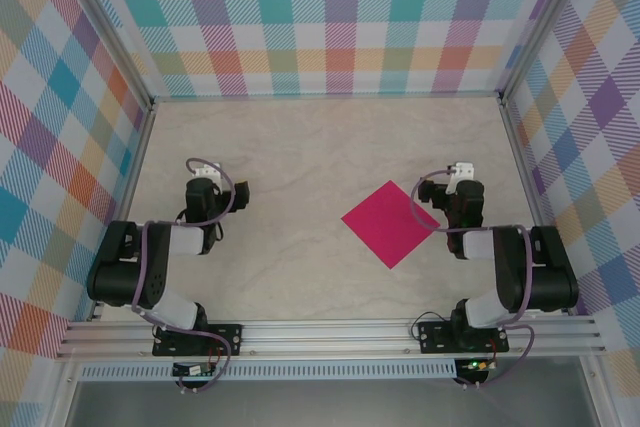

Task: Fold a paper plane with a square sheet of paper (pick it up from the middle)
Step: Rotate the square sheet of paper at the center of the table.

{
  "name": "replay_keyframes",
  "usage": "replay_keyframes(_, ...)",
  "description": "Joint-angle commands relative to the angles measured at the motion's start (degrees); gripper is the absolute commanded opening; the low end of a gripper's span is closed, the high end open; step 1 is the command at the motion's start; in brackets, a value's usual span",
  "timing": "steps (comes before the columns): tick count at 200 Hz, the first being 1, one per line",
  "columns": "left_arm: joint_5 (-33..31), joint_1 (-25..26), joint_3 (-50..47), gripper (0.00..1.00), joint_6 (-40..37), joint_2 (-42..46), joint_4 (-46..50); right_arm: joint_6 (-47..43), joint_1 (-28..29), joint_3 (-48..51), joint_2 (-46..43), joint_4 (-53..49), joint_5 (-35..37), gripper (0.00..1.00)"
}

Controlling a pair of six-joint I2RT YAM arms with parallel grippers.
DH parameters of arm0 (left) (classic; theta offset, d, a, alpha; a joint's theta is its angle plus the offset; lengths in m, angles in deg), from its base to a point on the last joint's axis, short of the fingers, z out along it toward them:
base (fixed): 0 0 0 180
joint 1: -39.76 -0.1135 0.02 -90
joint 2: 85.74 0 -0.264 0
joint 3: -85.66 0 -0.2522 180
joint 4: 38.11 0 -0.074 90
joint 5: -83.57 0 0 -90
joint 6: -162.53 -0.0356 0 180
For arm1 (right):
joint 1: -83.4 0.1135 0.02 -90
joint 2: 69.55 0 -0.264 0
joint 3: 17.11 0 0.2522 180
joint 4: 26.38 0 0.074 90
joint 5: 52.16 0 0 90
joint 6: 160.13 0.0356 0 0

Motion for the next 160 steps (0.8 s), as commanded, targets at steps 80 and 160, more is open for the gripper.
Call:
replay_keyframes(80, -0.31, -0.75, 17.88, 1.0, 22.28, 16.87, 46.29, 24.36, 0.85, -26.05, -20.31, -67.45, -1.39, 1.0)
replay_keyframes(160, 13.82, -1.2, 21.89, 1.0, 27.78, 23.67, 60.69, 39.42, 11.54, -33.12, -9.32, -82.44, -18.9, 1.0)
